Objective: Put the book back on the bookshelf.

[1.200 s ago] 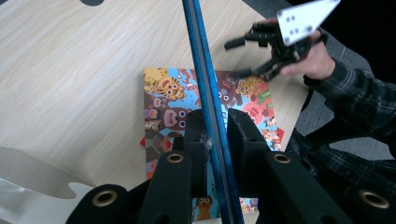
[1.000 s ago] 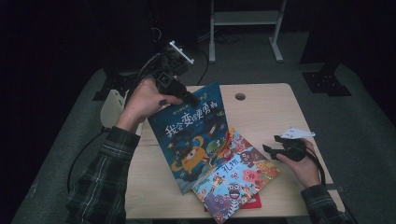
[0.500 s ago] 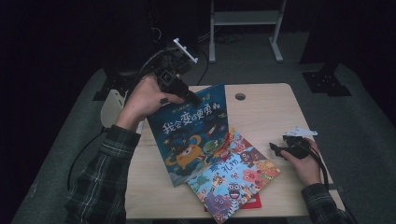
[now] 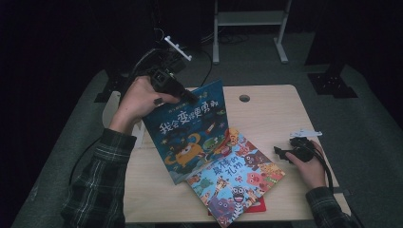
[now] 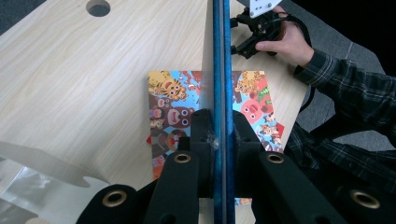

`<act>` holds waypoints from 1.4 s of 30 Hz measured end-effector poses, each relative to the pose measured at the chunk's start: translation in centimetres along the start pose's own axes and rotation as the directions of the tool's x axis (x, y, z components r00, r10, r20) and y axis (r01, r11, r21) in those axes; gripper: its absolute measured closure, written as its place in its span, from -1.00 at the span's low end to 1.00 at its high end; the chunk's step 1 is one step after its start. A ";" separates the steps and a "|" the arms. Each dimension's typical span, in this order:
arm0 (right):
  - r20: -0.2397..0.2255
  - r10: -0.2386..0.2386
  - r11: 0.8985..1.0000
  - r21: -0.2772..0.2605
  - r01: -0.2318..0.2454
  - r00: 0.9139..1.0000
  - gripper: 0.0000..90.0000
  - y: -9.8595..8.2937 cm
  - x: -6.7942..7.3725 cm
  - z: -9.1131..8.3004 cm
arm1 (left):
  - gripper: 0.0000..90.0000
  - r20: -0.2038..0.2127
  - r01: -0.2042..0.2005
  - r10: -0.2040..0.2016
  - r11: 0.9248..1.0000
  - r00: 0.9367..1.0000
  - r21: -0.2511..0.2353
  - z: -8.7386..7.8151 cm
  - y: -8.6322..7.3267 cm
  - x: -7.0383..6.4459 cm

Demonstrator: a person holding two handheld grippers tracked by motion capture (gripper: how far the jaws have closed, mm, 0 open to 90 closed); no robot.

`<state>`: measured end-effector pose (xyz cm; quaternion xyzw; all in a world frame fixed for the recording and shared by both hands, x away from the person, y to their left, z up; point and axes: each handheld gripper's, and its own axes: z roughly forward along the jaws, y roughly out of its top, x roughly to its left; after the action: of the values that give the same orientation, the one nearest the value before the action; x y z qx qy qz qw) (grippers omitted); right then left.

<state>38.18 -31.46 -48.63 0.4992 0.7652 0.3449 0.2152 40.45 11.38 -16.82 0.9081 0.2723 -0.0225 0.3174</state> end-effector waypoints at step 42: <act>-0.002 -0.003 1.000 0.007 0.003 1.000 -0.67 0.0 0.1 0.0 | 0.84 -0.112 0.196 -0.209 0.974 0.972 -0.118 -8.9 -11.3 4.3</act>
<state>38.18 -31.38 -48.66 0.4986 0.7673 0.3424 0.2129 37.20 26.06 -17.09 0.8570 0.3834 0.0159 0.3439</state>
